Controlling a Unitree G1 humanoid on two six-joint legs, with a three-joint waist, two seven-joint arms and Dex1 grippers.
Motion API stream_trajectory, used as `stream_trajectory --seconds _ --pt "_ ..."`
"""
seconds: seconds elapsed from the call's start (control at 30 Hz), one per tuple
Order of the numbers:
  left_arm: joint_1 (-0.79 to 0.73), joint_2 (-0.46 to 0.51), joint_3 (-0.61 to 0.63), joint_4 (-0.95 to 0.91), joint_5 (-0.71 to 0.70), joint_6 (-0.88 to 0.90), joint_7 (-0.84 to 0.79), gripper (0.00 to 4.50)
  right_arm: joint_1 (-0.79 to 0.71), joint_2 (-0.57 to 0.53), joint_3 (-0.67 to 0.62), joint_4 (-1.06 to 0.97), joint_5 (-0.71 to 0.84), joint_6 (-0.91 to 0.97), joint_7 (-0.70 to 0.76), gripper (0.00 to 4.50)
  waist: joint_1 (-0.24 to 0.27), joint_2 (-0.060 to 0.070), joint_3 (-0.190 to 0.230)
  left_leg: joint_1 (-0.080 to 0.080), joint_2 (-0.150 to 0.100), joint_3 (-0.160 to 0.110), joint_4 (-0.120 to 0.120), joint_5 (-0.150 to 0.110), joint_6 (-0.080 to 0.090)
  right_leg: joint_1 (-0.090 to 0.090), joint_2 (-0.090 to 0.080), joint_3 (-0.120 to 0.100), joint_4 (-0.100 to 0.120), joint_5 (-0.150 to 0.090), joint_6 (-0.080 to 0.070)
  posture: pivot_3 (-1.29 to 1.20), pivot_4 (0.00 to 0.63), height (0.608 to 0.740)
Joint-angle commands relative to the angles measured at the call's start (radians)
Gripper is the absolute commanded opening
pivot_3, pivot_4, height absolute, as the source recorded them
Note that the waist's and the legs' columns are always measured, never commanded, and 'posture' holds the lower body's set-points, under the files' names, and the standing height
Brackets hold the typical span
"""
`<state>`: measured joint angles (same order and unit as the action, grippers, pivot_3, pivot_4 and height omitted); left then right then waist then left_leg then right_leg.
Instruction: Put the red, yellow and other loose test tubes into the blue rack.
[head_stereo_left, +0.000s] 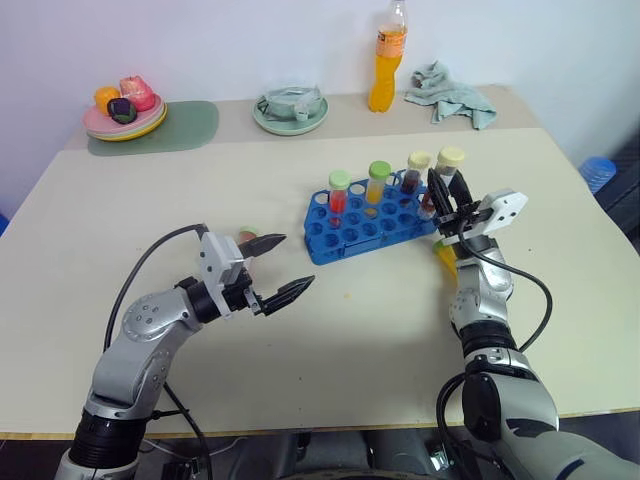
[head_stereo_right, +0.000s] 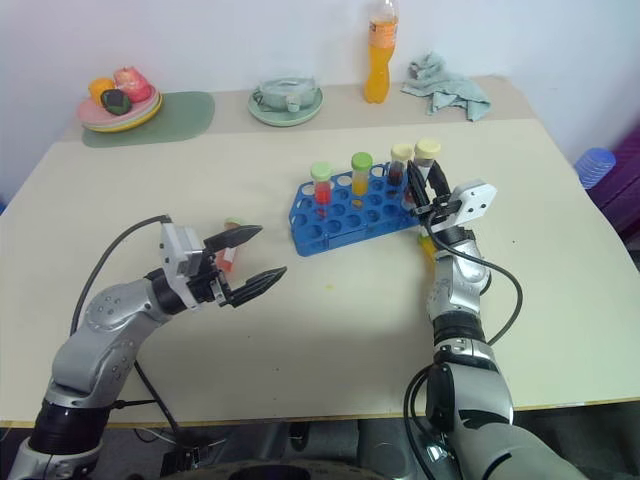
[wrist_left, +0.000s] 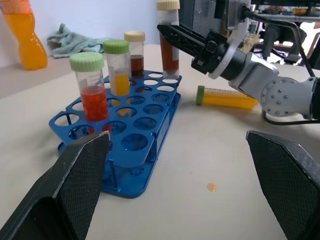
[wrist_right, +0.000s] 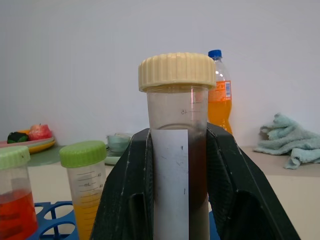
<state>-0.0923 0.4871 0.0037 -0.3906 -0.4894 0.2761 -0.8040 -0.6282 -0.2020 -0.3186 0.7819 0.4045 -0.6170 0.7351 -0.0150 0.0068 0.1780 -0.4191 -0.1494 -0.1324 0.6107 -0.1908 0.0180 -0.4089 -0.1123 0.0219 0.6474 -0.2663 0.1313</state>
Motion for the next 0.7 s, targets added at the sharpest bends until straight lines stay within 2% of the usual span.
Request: stream_trajectory --seconds 0.03,0.7 --pt "-0.006 -0.005 0.0 -0.032 -0.001 -0.021 0.002 4.5 -0.011 0.0 -0.01 0.024 0.015 -0.015 0.012 0.79 0.0 0.0 0.0 0.0 0.0 0.0 0.0 0.0 0.0 0.0 0.0 0.0 0.0 0.0 0.0 0.0 0.15 0.739" --pt "-0.001 0.008 0.01 -0.061 -0.007 -0.005 0.017 4.5 -0.014 -0.02 -0.006 0.084 -0.021 -0.012 0.021 0.79 0.001 -0.002 -0.001 0.006 0.0 0.0 -0.001 -0.002 -0.002 0.002 0.0 0.0 -0.001 0.0 0.0 0.0 0.15 0.739"
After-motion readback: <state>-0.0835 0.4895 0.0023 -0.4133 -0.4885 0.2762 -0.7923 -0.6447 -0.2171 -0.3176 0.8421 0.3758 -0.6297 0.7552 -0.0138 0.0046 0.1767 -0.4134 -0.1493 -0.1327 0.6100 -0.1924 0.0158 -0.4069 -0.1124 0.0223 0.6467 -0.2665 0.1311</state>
